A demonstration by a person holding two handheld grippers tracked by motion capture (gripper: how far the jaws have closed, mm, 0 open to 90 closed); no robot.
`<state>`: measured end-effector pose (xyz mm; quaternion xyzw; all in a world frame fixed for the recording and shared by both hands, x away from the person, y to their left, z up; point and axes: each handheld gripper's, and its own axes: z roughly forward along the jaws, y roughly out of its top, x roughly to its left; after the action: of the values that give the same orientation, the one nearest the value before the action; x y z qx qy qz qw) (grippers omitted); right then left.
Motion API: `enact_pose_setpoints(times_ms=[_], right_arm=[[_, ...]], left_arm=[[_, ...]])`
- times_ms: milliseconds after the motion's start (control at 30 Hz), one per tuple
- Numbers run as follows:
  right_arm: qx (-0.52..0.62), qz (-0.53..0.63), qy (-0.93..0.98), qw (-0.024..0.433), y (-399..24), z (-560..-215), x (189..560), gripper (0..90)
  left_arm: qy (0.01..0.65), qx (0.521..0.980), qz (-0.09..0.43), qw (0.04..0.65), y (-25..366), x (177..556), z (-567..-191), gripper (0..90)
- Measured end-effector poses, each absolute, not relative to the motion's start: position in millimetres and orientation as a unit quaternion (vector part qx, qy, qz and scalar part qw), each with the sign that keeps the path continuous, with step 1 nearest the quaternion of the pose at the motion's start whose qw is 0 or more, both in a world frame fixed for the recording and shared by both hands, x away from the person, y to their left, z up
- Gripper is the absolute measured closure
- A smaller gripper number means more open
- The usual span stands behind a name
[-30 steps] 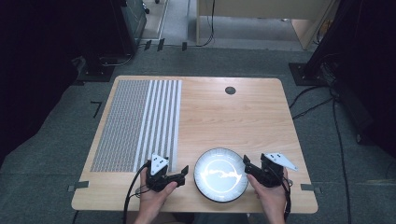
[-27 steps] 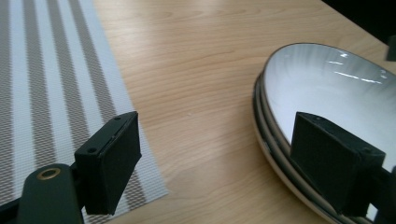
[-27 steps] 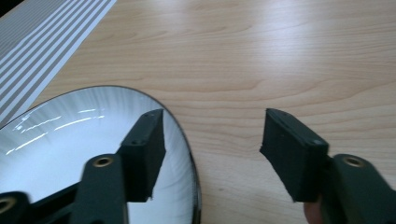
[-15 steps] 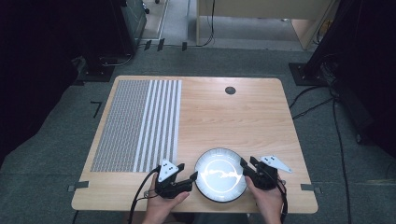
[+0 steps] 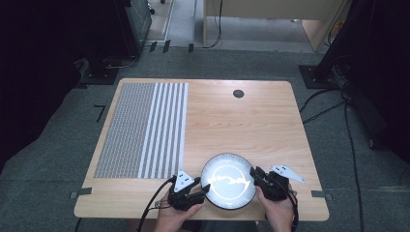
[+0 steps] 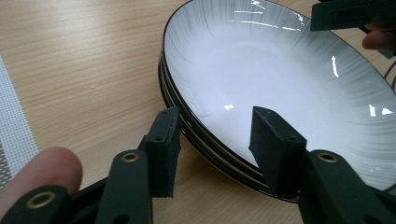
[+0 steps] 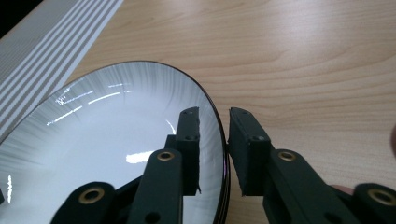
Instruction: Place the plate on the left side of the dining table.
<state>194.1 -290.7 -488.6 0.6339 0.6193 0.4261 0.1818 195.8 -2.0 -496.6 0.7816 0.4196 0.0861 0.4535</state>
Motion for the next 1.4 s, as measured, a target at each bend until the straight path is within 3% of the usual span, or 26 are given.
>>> enact_pose_setpoints(times_ms=[333,533,833,1033,1400], right_arm=[[0.66,0.419,0.607,0.143,-295.5,-491.7,195.4,79.0],[0.658,0.407,0.616,0.147,-291.9,-495.4,196.0,77.1],[0.669,0.417,0.597,0.153,-293.5,-491.1,193.2,84.0],[0.675,0.439,0.582,0.112,-303.3,-493.9,195.9,84.8],[0.676,0.453,0.574,0.085,-310.2,-496.4,197.6,84.9]], left_arm=[[0.428,0.777,0.075,0.455,0.9,198.2,-495.0,60.0],[0.43,0.777,0.066,0.456,2.0,199.7,-495.2,60.1],[0.428,0.777,0.065,0.457,2.5,199.8,-494.9,60.2],[0.431,0.776,0.065,0.455,2.0,199.8,-495.0,60.5],[0.432,0.774,0.061,0.46,3.3,201.2,-495.3,60.9]])
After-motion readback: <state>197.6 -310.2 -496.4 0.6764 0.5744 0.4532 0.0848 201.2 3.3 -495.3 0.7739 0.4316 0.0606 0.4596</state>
